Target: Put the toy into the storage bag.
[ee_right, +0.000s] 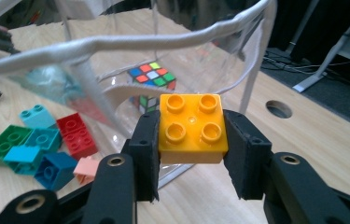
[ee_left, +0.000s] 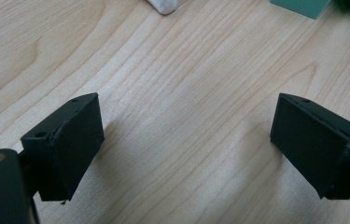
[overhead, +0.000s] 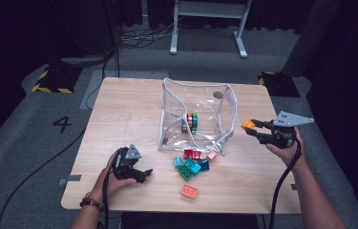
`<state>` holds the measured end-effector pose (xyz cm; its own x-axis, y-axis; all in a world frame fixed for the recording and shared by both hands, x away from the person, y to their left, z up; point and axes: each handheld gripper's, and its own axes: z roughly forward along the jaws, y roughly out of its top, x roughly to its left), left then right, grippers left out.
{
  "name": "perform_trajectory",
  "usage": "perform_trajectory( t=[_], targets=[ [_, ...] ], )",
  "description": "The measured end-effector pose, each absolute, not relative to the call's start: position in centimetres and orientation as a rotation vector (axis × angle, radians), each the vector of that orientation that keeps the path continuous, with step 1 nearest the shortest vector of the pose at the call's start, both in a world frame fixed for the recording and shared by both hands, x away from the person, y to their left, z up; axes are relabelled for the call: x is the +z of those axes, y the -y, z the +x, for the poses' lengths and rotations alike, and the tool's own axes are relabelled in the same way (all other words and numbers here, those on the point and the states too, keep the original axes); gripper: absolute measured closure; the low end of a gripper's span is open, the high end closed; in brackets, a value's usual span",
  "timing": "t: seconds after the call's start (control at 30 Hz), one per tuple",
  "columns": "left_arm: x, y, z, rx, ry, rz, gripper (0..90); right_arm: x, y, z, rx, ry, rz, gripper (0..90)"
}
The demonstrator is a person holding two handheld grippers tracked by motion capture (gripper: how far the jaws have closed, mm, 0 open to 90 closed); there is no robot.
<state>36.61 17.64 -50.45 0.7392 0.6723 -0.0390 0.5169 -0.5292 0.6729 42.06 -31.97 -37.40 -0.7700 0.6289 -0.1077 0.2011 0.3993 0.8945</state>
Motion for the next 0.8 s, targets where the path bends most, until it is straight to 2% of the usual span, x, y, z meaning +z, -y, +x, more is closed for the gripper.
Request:
perform_trajectory(
  t=[0.37, 0.8],
  targets=[
    [-50.4, -17.7, 36.6, 0.295, -0.889, 2.255, 9.8, -34.5, 32.1, 43.3, 1.398, -2.185, 0.693, 59.4],
    [-50.4, -17.7, 36.6, 0.297, -0.890, 2.254, 9.8, -31.4, 29.9, 45.2, 1.430, -2.179, 0.664, 59.3]
  ],
)
